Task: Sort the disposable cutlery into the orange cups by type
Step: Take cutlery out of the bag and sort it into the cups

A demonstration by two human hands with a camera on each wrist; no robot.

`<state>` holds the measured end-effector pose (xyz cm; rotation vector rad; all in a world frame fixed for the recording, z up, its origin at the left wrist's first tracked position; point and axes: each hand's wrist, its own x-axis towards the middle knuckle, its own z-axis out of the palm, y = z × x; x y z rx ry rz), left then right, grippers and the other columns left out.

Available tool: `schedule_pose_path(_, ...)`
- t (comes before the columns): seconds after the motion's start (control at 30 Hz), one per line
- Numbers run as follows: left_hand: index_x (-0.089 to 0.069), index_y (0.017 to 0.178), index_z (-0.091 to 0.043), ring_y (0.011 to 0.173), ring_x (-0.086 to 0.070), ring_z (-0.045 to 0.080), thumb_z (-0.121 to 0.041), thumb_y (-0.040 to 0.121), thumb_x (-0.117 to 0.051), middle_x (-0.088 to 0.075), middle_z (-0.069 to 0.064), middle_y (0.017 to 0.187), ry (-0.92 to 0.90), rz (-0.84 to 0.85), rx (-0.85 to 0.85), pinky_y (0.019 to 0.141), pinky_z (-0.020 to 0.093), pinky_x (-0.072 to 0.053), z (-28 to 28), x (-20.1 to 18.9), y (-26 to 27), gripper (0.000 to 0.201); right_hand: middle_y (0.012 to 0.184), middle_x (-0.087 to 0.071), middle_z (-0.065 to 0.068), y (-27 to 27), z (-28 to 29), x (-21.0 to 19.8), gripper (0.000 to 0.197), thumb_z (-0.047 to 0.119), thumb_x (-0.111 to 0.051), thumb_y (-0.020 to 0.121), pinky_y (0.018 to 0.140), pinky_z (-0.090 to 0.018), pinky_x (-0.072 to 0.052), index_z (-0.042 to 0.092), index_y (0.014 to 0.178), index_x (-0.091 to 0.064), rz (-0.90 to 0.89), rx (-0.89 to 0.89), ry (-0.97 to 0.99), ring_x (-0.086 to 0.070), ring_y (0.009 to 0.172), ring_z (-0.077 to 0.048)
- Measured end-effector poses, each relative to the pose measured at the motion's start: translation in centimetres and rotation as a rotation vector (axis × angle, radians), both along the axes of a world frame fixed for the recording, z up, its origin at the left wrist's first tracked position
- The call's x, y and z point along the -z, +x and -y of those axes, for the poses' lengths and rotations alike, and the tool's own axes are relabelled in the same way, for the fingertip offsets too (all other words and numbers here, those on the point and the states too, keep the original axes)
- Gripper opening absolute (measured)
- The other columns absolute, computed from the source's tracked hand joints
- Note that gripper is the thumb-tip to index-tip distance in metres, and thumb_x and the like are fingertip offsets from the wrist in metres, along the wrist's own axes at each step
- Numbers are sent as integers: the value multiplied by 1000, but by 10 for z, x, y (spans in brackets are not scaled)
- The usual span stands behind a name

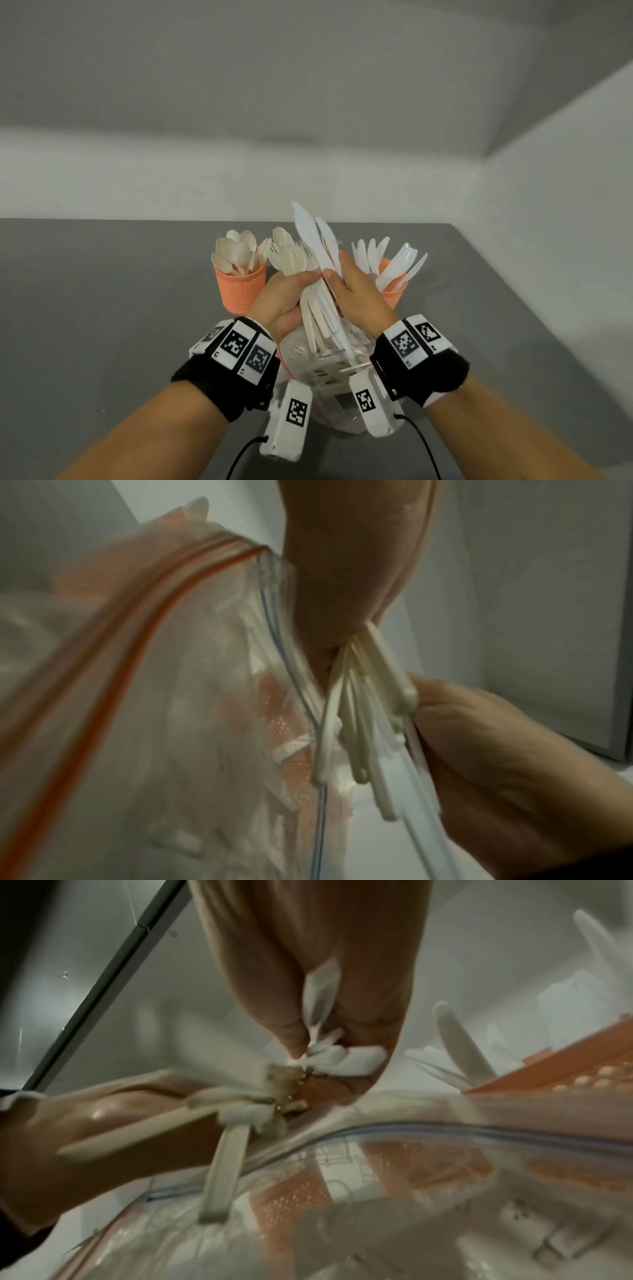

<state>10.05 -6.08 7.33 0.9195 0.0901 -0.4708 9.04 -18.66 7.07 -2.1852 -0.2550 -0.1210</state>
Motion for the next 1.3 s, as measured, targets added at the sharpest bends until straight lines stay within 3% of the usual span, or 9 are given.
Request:
schedule_pose_path(0.27, -63, 105, -3, 83, -69, 27, -2, 91, -52, -70, 15, 94, 58, 25, 1, 72, 42, -58, 3, -4, 13, 18, 135, -49, 3, -7, 7, -8, 42, 21, -43, 98, 103, -23, -37, 18, 139, -37, -66, -47, 112, -46, 123, -8)
schedule_pose_path(0.43, -58, 117, 1, 86, -68, 31, -4, 90, -54, -66, 22, 103, 98, -12, 27, 76, 46, -57, 1, -3, 11, 27, 96, -65, 8, -8, 11, -12, 35, 21, -38, 100, 75, -21, -50, 19, 133, -46, -171, -16, 257, -63, 84, 0)
schedule_pose_path(0.53, -59, 114, 1, 87, -67, 32, -3, 90, -54, -66, 22, 105, 106, -2, 12, 71, 44, -59, 0, -4, 11, 26, 119, -64, 0, -7, 10, -6, 39, 31, -43, 97, 97, -37, -49, 22, 135, -44, -166, 6, 267, -60, 111, -15)
schedule_pose_path(0.77, -60, 113, 0, 80, -68, 27, -9, 91, -55, -68, 18, 98, 128, 22, -15, 61, 35, -60, 7, -6, 12, 24, 91, -68, 13, -8, 12, -7, 35, 19, -47, 96, 81, -13, -49, 14, 131, -50, -112, -29, 268, -64, 86, 5)
schedule_pose_path(0.87, -58, 121, -3, 105, -65, 32, -24, 95, -50, -65, 20, 116, 101, 7, -1, 85, 47, -55, 9, -6, 12, 35, 70, -65, 22, -8, 11, -7, 33, 15, -41, 98, 68, -5, -46, 12, 130, -50, -128, -37, 290, -60, 70, 13)
schedule_pose_path(1.0, -56, 125, -2, 115, -59, 32, -23, 93, -53, -61, 20, 125, 27, -65, 22, 98, 51, -46, 7, -8, 13, 38, 100, -67, 6, -8, 11, -5, 35, 20, -40, 99, 86, -22, -52, 15, 133, -48, -195, -43, 388, -65, 94, -8)
schedule_pose_path(1.07, -57, 123, 0, 113, -61, 30, -23, 93, -52, -63, 19, 122, -11, -82, 36, 100, 48, -45, 6, -8, 15, 38, 78, -68, 8, -8, 12, -6, 30, 23, -41, 99, 64, -21, -53, 13, 125, -53, -299, -36, 534, -65, 70, -7)
schedule_pose_path(1.2, -62, 81, -3, 48, -63, 15, -27, 93, -52, -61, 6, 57, -42, -78, 92, 53, 28, -57, 7, -11, 14, 28, 43, -38, 7, -11, 11, -10, 24, 33, -43, 98, 34, -17, -31, 14, 96, -59, -408, -15, 741, -34, 35, -5)
schedule_pose_path(1.3, -57, 89, -5, 45, -53, 14, -28, 86, -62, -45, 5, 62, 51, -24, 59, 49, 27, -54, 10, -12, 13, 24, 42, -38, 8, -14, 7, -11, 23, 39, -43, 96, 33, -16, -28, 19, 102, -53, -402, -63, 700, -33, 34, -6)
